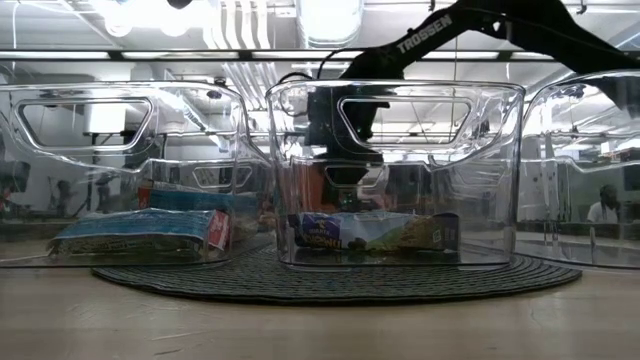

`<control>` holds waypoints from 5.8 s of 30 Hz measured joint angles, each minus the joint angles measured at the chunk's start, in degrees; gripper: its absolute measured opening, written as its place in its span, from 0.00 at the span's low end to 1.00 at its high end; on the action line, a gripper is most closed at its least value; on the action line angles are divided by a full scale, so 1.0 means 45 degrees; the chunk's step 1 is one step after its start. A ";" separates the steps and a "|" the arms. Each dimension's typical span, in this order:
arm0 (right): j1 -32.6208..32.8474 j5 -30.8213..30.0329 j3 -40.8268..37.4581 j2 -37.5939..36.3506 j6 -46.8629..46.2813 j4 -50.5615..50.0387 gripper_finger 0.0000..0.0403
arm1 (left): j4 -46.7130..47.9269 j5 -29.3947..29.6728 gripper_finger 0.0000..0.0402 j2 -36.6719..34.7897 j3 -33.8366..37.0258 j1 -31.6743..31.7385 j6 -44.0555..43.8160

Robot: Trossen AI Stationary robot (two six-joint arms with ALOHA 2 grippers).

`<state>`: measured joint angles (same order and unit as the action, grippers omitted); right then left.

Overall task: Pick and place Granola Bars by type
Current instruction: Put the yellow granola bar into the right transparent bin

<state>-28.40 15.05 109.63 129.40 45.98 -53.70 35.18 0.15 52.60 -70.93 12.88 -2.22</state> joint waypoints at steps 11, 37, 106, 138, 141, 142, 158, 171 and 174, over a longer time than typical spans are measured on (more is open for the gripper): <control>0.0029 -0.0011 -0.0125 0.0217 0.0788 -0.0368 0.54 | 0.0019 0.0664 0.00 0.0000 0.0004 0.0000 0.0141; 0.0005 -0.1050 -0.0250 0.0648 0.0824 -0.0023 0.26 | 0.0005 0.0665 0.00 0.0000 0.0000 0.0000 0.0049; 0.0088 -0.1625 -0.0245 0.0021 -0.1600 -0.0412 0.03 | 0.0000 0.0893 0.00 0.0000 -0.0001 0.0000 -0.0180; -0.0238 0.0640 -0.0245 -0.0853 -0.2275 -0.1346 0.74 | 0.0013 0.1005 0.00 -0.0002 -0.0001 0.0000 -0.0227; -0.0222 0.1212 -0.0247 -0.1219 -0.2512 -0.1317 0.73 | 0.0015 0.1005 0.00 0.0000 -0.0001 0.0000 -0.0248; -0.0196 0.1410 -0.0277 -0.1326 -0.2522 -0.1305 0.72 | 0.0019 0.1001 0.00 0.0002 -0.0001 0.0000 -0.0262; 0.0000 0.1669 -0.4243 -0.5061 -0.1873 -0.0317 0.67 | 0.0034 0.1256 0.00 0.0024 -0.0006 0.0000 -0.0389; -0.0506 0.0289 -0.7038 -0.5221 -0.0275 0.3211 0.62 | 0.0020 0.1820 0.00 0.0024 -0.0006 0.0000 -0.0760; -0.0890 0.0290 -0.7169 -0.4935 -0.0599 0.3769 0.61 | 0.0005 0.1936 0.00 0.0024 -0.0006 0.0000 -0.0884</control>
<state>-32.41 16.36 77.37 107.19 43.29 -36.74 35.20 8.86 52.71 -70.96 12.88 -6.20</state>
